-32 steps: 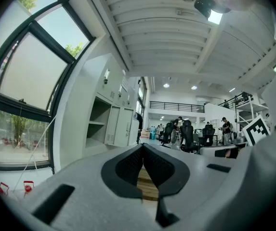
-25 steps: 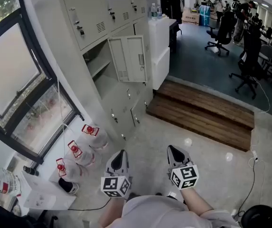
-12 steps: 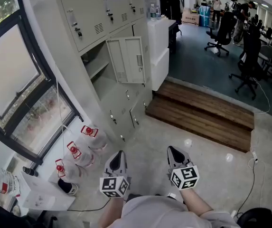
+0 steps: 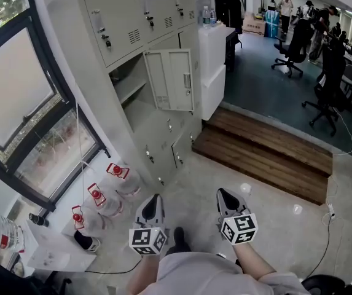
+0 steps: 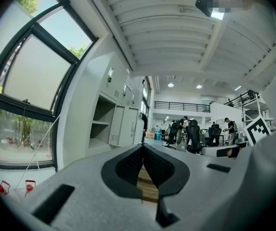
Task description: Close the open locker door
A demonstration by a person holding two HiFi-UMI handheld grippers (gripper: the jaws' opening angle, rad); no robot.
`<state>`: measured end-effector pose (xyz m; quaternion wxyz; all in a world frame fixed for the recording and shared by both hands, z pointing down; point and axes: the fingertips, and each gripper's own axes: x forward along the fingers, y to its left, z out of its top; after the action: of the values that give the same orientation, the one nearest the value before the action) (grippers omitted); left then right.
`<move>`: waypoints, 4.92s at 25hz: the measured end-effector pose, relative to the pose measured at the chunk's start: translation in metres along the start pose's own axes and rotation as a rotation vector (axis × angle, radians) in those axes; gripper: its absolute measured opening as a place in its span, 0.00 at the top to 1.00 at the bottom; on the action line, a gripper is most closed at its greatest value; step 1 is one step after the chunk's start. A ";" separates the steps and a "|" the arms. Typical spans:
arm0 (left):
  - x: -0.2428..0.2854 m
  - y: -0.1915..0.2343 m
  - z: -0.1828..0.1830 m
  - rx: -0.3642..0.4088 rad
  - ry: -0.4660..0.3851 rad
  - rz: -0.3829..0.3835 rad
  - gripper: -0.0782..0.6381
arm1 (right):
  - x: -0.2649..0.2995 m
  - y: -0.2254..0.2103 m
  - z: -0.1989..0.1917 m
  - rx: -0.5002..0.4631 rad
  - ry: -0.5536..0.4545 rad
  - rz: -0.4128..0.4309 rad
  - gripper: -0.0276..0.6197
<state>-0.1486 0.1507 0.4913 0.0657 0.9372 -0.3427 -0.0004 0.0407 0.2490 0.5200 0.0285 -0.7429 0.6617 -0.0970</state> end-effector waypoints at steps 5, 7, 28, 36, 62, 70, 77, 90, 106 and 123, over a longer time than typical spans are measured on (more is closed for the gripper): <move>0.043 0.025 0.000 -0.007 -0.006 -0.003 0.88 | 0.045 -0.008 0.003 -0.011 0.004 0.011 0.94; 0.067 0.038 -0.002 -0.012 -0.001 -0.009 0.88 | 0.070 -0.015 0.002 -0.011 0.013 0.005 0.94; 0.326 0.174 0.034 0.016 0.035 -0.133 0.88 | 0.338 -0.074 0.058 -0.015 -0.007 -0.106 0.94; 0.362 0.174 0.033 -0.019 0.033 -0.047 0.88 | 0.381 -0.105 0.068 -0.035 0.024 -0.018 0.94; 0.410 0.189 0.034 -0.033 0.018 0.112 0.88 | 0.516 -0.180 0.138 -0.139 -0.024 0.028 0.75; 0.414 0.199 0.035 -0.038 0.022 0.126 0.88 | 0.554 -0.186 0.166 -0.185 -0.058 0.011 0.75; 0.416 0.201 0.034 -0.040 0.025 0.129 0.88 | 0.571 -0.187 0.173 -0.196 -0.059 0.027 0.75; 0.414 0.206 0.035 -0.041 0.023 0.137 0.88 | 0.569 -0.178 0.168 -0.204 -0.045 0.055 0.75; 0.400 0.209 0.037 -0.050 0.015 0.137 0.88 | 0.551 -0.164 0.164 -0.203 -0.039 0.080 0.75; 0.378 0.210 0.043 -0.046 0.000 0.133 0.88 | 0.531 -0.142 0.159 -0.208 -0.028 0.102 0.75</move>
<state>0.0040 -0.2563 0.4911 0.0873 0.9106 -0.4040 -0.0041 0.2650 -0.2724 0.4453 -0.0347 -0.7086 0.7045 -0.0156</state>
